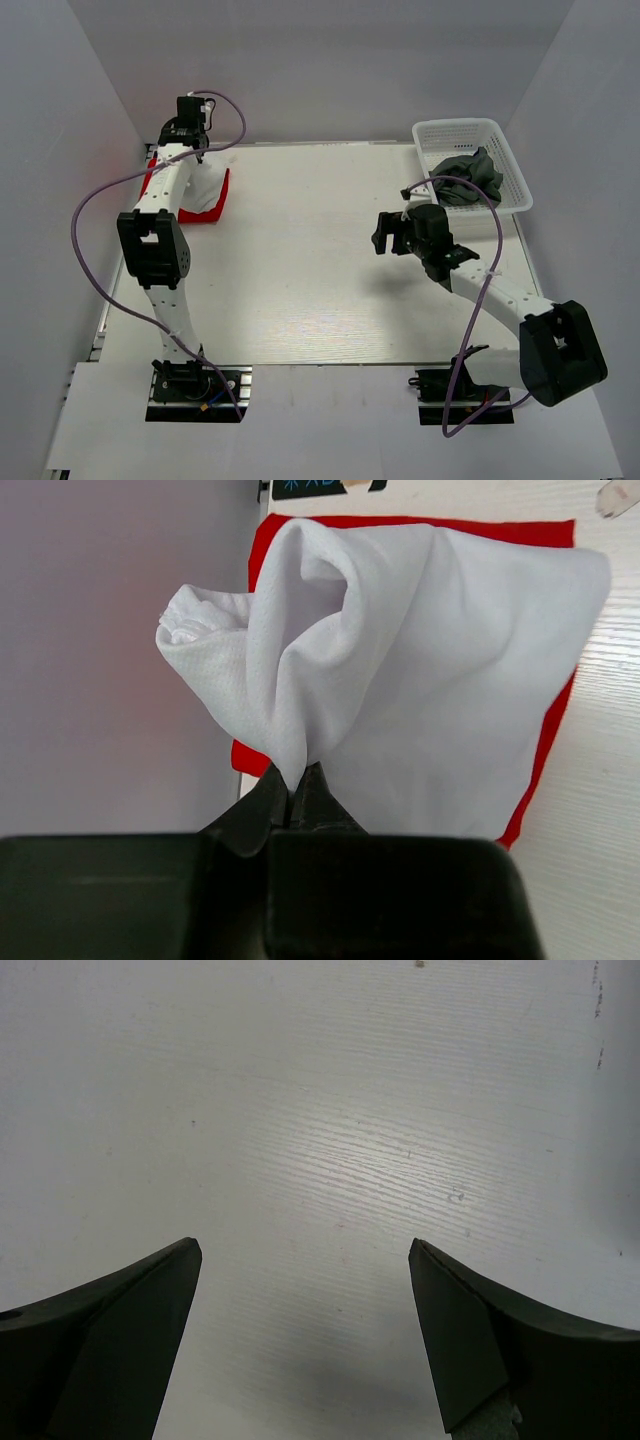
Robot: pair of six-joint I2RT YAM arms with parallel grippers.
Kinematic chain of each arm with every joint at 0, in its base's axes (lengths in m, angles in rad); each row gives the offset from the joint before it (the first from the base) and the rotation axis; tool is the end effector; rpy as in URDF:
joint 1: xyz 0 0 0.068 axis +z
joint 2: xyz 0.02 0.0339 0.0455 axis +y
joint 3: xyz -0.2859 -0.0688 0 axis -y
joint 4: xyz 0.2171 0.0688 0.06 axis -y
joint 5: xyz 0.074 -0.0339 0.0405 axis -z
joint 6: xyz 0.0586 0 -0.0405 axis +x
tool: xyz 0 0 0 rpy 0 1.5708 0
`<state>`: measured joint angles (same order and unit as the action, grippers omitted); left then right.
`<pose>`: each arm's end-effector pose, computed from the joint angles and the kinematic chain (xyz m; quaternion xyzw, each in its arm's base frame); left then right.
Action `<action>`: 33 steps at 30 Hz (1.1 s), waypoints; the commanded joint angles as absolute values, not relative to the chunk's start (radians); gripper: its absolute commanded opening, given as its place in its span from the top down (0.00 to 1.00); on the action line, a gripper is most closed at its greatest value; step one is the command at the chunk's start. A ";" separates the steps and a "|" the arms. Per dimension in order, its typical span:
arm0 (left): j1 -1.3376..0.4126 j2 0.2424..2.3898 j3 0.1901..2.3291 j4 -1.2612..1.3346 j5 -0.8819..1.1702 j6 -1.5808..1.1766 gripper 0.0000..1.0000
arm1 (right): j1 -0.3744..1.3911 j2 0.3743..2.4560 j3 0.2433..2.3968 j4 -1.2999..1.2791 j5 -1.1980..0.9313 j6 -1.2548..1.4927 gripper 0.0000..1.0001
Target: Fold and stack the t-shirts
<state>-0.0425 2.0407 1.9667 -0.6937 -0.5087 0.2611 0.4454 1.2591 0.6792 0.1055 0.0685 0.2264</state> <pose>0.4613 0.0090 0.3253 0.0375 0.8955 0.2715 0.3507 0.2405 0.1104 0.2563 -0.0755 0.8498 0.1441 0.5014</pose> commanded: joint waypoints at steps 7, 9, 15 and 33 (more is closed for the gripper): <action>0.020 2.098 2.039 -0.640 -0.509 0.252 1.00 | 0.445 1.287 0.755 0.092 0.087 0.209 0.10; 0.032 2.117 2.049 -0.640 -0.518 0.252 1.00 | 0.443 1.293 0.764 0.084 0.087 0.210 0.10; 0.063 2.177 2.062 -0.631 -0.551 0.241 1.00 | 0.443 1.325 0.798 0.046 0.084 0.209 0.10; 0.077 2.038 2.030 -0.710 -0.350 0.009 0.00 | 0.443 1.252 0.781 0.075 0.098 0.247 0.10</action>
<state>0.0929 2.2082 2.0857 -0.7197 -0.4549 0.0891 0.4454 1.3102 0.8009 0.0216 0.1017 0.2314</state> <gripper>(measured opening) 0.994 0.902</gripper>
